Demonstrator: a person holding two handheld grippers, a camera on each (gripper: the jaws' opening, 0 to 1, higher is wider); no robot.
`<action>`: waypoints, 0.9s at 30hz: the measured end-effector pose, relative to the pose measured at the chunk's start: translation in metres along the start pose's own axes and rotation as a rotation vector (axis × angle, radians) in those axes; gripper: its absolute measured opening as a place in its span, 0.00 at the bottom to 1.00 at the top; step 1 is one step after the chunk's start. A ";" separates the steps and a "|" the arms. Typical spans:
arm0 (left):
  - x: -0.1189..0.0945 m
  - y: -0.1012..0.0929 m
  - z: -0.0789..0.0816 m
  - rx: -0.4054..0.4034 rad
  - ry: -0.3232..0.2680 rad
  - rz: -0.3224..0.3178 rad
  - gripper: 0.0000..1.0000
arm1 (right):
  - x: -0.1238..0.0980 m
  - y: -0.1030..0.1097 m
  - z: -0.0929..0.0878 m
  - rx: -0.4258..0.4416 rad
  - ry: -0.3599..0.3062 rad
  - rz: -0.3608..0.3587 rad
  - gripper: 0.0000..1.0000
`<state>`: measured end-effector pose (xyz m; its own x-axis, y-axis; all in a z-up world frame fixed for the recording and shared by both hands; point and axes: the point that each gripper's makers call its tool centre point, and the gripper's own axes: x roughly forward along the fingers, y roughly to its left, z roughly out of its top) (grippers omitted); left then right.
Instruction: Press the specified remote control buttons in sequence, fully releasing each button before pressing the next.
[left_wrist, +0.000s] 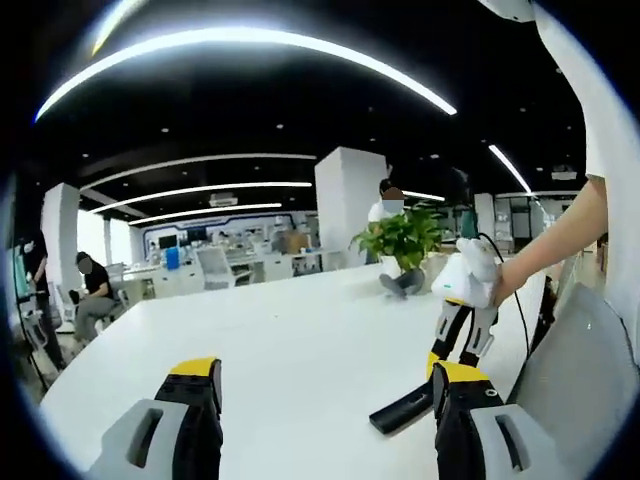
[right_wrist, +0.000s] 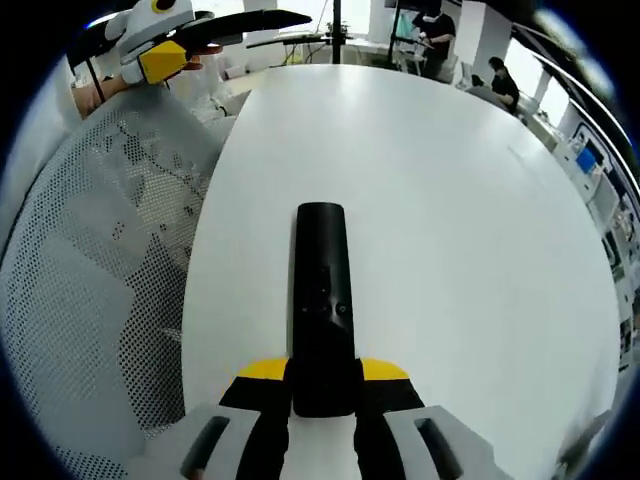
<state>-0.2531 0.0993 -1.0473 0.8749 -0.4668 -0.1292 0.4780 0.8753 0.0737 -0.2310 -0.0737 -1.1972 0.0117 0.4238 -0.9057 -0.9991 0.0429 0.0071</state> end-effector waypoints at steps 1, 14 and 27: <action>0.000 0.001 0.000 -0.004 0.002 0.005 0.91 | 0.000 -0.002 0.000 -0.001 0.001 0.000 0.21; 0.001 -0.001 -0.007 -0.016 0.030 -0.008 0.90 | -0.001 -0.033 -0.001 0.006 0.002 0.011 0.21; 0.002 -0.003 -0.004 -0.023 0.016 -0.021 0.89 | 0.000 -0.061 -0.001 -0.020 0.050 0.024 0.21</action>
<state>-0.2533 0.0958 -1.0519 0.8634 -0.4829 -0.1462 0.4938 0.8683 0.0481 -0.1704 -0.0770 -1.1982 -0.0142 0.3787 -0.9254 -0.9997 0.0150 0.0214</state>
